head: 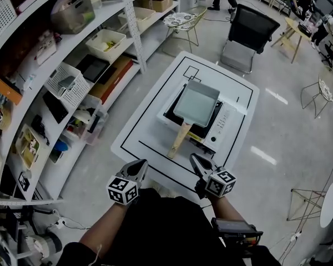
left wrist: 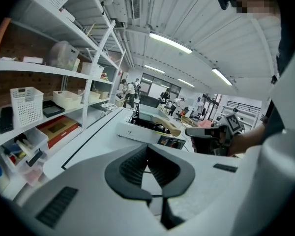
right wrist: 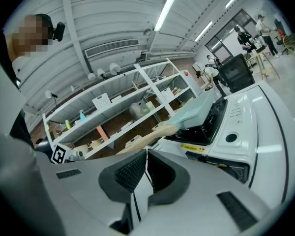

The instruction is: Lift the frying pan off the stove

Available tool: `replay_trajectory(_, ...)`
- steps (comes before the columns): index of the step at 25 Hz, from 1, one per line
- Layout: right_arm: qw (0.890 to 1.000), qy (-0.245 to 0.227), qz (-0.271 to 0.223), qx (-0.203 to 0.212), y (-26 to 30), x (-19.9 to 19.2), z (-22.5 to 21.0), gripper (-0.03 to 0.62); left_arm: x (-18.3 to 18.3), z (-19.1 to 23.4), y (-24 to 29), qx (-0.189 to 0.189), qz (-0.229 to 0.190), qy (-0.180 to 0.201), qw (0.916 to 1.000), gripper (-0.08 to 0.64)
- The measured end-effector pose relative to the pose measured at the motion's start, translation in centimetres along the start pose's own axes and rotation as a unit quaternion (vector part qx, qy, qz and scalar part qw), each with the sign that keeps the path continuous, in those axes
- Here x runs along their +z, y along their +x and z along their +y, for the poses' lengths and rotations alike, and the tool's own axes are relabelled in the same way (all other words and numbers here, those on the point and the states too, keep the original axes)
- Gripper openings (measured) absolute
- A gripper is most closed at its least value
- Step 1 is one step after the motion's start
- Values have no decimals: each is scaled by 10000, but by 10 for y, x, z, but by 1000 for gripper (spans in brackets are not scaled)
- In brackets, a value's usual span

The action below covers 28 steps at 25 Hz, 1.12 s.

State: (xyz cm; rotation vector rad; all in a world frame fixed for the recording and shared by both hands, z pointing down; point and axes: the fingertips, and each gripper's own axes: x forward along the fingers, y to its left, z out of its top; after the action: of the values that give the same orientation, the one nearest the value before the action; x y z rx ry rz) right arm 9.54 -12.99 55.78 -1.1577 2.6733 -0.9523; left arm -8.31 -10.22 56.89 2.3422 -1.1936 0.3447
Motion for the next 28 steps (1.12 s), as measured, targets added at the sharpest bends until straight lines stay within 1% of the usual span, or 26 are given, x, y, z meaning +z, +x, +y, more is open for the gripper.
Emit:
replay_trajectory(3, 9999, -24, -29, -96, 4, 5, -4, 28, 5, 3, 8, -85, 41, 52, 9999, 9)
replay_trajectory(8, 9997, -15, -173, -150, 14, 20, -1, 28, 14, 19, 14, -99, 79, -15, 9999, 9)
replay_trajectory(12, 9996, 154, -174, -162, 21, 26, -5, 33, 15, 20, 20, -322, 134, 1, 9994, 9)
replay_trajectory(13, 9995, 228, -148, -150, 24, 26, -6, 52, 16, 20, 22, -405, 135, -2, 9991, 9)
replay_trajectory(14, 9993, 316, -121, -136, 27, 27, -7, 97, 17, 20, 24, -478, 129, -6, 9988, 9)
replay_trajectory(15, 9989, 429, -113, -125, 30, 27, -8, 133, 18, 20, 26, -536, 121, -8, 9985, 9)
replay_trajectory(18, 9947, 988, -262, -85, 36, 31, -15, 161, 19, 22, 29, -633, 98, -27, 9979, 9)
replay_trajectory(21, 9870, 1565, -371, -71, 42, 33, -21, 211, 17, 27, 29, -678, 111, -104, 9976, 9)
replay_trajectory(23, 9811, 1890, -411, -107, 48, 34, -25, 226, 16, 32, 28, -713, 135, -149, 9973, 9)
replay_trajectory(25, 9729, 2262, -463, -91, 56, 35, -27, 236, 14, 36, 27, -754, 163, -187, 9968, 9)
replay_trajectory(28, 9630, 2658, -420, 163, 70, 36, -20, 246, 14, 41, 27, -777, 201, -194, 9966, 9)
